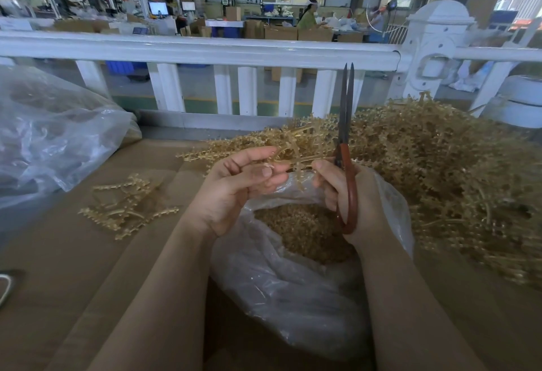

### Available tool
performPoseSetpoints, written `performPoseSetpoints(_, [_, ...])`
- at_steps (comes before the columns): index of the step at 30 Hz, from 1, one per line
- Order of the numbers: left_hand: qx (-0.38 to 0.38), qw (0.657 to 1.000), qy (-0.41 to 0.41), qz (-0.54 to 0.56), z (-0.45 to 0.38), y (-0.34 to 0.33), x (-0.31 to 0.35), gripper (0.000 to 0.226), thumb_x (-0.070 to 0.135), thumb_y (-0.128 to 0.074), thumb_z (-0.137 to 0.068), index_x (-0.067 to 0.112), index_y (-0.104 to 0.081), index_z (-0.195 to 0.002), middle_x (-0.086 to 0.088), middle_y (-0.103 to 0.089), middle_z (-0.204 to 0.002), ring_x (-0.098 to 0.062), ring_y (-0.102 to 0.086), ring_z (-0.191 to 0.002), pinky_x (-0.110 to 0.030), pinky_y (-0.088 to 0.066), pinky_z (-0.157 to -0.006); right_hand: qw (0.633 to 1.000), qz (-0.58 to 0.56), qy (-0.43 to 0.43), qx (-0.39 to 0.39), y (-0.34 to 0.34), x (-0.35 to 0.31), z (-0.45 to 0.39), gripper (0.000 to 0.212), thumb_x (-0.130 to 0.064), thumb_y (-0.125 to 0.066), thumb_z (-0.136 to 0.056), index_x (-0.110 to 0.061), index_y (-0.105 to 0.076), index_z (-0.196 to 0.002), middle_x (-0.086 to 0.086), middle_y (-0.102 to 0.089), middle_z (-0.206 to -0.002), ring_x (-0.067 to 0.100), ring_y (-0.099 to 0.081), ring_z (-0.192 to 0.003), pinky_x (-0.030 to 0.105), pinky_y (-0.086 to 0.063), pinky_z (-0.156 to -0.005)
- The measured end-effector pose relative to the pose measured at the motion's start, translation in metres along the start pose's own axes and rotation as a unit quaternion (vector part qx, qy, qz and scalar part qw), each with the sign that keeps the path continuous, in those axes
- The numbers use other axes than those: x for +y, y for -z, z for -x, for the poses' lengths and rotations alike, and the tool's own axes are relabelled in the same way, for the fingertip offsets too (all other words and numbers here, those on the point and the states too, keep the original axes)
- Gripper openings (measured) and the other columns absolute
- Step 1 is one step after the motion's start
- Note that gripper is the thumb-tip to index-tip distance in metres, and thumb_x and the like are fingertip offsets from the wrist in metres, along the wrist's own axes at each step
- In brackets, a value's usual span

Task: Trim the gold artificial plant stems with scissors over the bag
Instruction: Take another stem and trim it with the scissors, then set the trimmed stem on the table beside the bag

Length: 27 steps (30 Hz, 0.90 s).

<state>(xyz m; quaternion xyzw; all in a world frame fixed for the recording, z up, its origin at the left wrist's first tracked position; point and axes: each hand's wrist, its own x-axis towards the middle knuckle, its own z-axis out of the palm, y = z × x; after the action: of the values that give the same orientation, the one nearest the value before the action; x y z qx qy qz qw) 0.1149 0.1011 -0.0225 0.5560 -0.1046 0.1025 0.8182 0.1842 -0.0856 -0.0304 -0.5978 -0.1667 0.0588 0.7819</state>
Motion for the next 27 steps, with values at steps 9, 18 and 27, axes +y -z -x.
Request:
performPoseSetpoints(9, [0.034, 0.999, -0.027, 0.002, -0.001, 0.002, 0.0, 0.029, 0.015, -0.075, -0.072, 0.021, -0.076, -0.1, -0.007, -0.077, -0.101, -0.017, -0.074, -0.089, -0.027, -0.057, -0.081, 1.0, -0.003, 0.028, -0.01, 0.003, 0.004, -0.001, 0.016, -0.02, -0.071, -0.091, -0.008, -0.067, -0.082, 0.002, -0.063, -0.064, 0.006, -0.038, -0.036, 0.016, -0.029, -0.036])
performPoseSetpoints(18, [0.417, 0.89, -0.181, 0.034, 0.001, 0.028, 0.011, 0.019, 0.001, -0.061, -0.094, 0.016, -0.067, -0.104, -0.002, -0.075, -0.095, -0.014, -0.069, -0.086, -0.025, -0.054, -0.076, 0.956, 0.239, 0.148, 0.078, -0.001, 0.015, 0.001, 0.02, -0.025, -0.076, -0.09, -0.028, -0.066, -0.073, -0.016, -0.065, -0.063, -0.001, -0.058, -0.058, 0.014, -0.046, -0.058])
performPoseSetpoints(27, [0.686, 0.687, -0.24, -0.013, 0.003, 0.06, 0.013, 0.019, -0.002, -0.049, -0.096, 0.011, -0.056, -0.108, 0.003, -0.06, -0.092, -0.007, -0.061, -0.078, -0.017, -0.053, -0.08, 0.911, 0.386, 0.136, 0.059, -0.004, 0.016, 0.004, 0.025, -0.041, -0.071, -0.091, -0.022, -0.069, -0.076, -0.009, -0.066, -0.064, 0.005, -0.062, -0.064, 0.034, -0.057, -0.065])
